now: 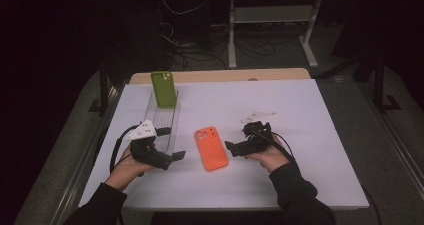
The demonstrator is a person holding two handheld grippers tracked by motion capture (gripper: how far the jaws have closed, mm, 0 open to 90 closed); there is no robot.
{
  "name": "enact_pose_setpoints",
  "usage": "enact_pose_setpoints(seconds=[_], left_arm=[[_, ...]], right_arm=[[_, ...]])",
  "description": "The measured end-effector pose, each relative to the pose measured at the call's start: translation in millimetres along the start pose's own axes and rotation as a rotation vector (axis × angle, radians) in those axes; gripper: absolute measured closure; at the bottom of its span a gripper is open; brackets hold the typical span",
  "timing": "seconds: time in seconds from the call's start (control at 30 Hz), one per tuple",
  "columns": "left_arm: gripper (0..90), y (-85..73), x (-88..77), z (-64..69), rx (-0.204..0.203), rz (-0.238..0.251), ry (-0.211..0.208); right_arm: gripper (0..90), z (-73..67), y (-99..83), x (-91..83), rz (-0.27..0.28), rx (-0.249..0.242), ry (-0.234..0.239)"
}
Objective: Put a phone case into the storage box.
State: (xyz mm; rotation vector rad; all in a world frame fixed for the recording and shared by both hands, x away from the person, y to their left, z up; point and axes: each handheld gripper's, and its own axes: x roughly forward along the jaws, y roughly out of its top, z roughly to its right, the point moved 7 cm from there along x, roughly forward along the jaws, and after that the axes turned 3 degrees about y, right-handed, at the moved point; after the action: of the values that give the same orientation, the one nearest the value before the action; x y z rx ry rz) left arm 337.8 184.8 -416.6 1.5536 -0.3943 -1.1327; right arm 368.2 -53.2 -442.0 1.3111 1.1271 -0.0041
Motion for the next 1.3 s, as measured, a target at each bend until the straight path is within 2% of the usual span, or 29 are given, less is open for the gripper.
enact_pose_setpoints(seconds=[0.17,0.73,1.13,1.17,1.2,1.27,1.3], left_arm=[[0.0,-0.5,0.3,0.2,-0.005,-0.001,0.001],[0.0,-1.4,-0.5,-1.5,-0.007,-0.007,0.013],[0.0,-1.6,0.0,-0.5,-0.002,-0.008,0.011],[0.0,-1.7,0.2,-0.3,-0.003,-0.009,0.01],[0.0,-1.9,0.2,-0.6,0.002,-0.011,0.011],[0.0,-1.9,0.1,-0.3,0.0,-0.01,0.01],[0.0,-1.7,0.1,-0.2,-0.004,-0.008,0.011]], right_arm=[[0.1,-7.8,4.2,12.4,-0.022,-0.006,-0.021],[0.0,-47.4,1.7,56.5,-0.113,-0.026,-0.016],[0.2,-58.2,-9.9,78.0,-0.173,-0.026,-0.081],[0.2,-60.1,-11.0,79.3,-0.182,-0.013,-0.082],[0.2,-59.5,-11.8,80.9,-0.185,-0.023,-0.092],[1.8,-60.0,-12.9,83.6,-0.189,-0.009,-0.106],[2.8,-58.3,-12.9,84.5,-0.184,-0.023,-0.116]])
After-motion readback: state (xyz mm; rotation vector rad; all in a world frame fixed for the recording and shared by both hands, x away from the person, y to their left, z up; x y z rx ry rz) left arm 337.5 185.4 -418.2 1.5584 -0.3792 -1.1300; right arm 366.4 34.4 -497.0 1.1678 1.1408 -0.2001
